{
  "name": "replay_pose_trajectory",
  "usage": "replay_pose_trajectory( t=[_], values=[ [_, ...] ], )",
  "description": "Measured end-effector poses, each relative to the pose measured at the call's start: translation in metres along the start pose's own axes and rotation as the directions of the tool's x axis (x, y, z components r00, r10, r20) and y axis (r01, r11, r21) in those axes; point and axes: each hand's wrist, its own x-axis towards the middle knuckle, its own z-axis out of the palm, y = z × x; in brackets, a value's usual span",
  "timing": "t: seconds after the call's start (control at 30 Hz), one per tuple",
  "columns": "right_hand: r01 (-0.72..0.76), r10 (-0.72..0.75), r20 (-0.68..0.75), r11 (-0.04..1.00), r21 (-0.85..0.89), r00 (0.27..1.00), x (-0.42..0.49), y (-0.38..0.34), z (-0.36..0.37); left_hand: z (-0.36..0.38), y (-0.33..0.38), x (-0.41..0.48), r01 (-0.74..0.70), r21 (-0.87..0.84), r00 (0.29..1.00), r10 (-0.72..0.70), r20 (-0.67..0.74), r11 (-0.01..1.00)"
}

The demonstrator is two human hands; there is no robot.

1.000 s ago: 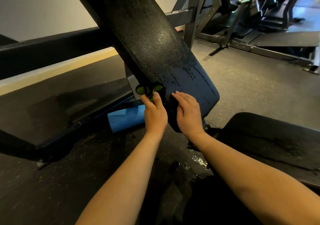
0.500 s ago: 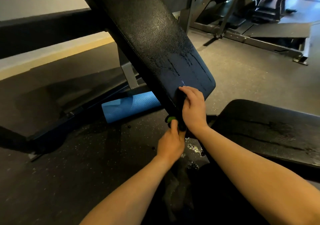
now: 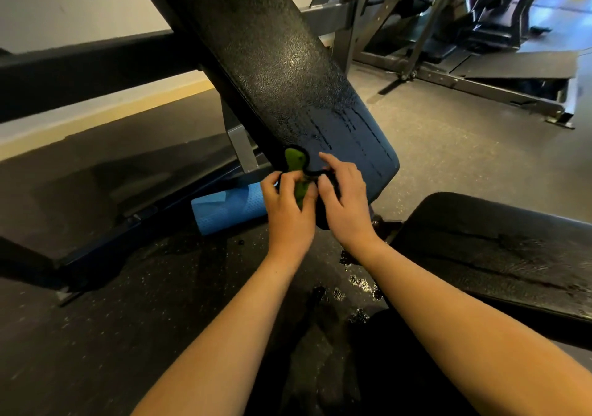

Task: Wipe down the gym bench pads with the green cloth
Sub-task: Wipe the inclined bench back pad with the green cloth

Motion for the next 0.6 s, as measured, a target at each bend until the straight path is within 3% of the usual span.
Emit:
replay_pose_trajectory(
  t=[0.13,0.27,0.4,0.43,0.5,0.6],
  values=[
    [0.008,-0.025,0.075,0.976,0.216,0.997,0.018,-0.026,0.007,-0.006,0.008,0.01,-0.246,0.104,0.968,0.24,0.069,0.964],
    [-0.087,0.106,-0.109,0.982,0.17,0.988,0.046,-0.027,0.003,-0.019,0.006,0.021,-0.183,-0.089,0.951,0.2,0.237,0.979],
    [-0.234,0.274,-0.34,0.96,0.153,0.9,0.078,-0.027,-0.002,-0.025,0.001,0.032,-0.126,0.057,0.989,0.12,0.091,0.99],
    [-0.218,0.254,-0.302,0.964,0.149,0.919,0.079,-0.028,0.001,-0.026,0.0,0.035,-0.047,0.058,0.996,0.042,0.078,0.997],
    [-0.13,0.139,-0.095,0.987,0.095,0.986,0.067,-0.027,0.016,-0.028,-0.003,0.042,0.081,-0.008,0.992,-0.08,0.098,0.997],
    [0.109,-0.105,0.158,0.994,-0.017,0.982,0.047,-0.021,0.037,-0.032,-0.006,0.048,0.15,-0.084,0.983,-0.139,0.123,0.985]
  ],
)
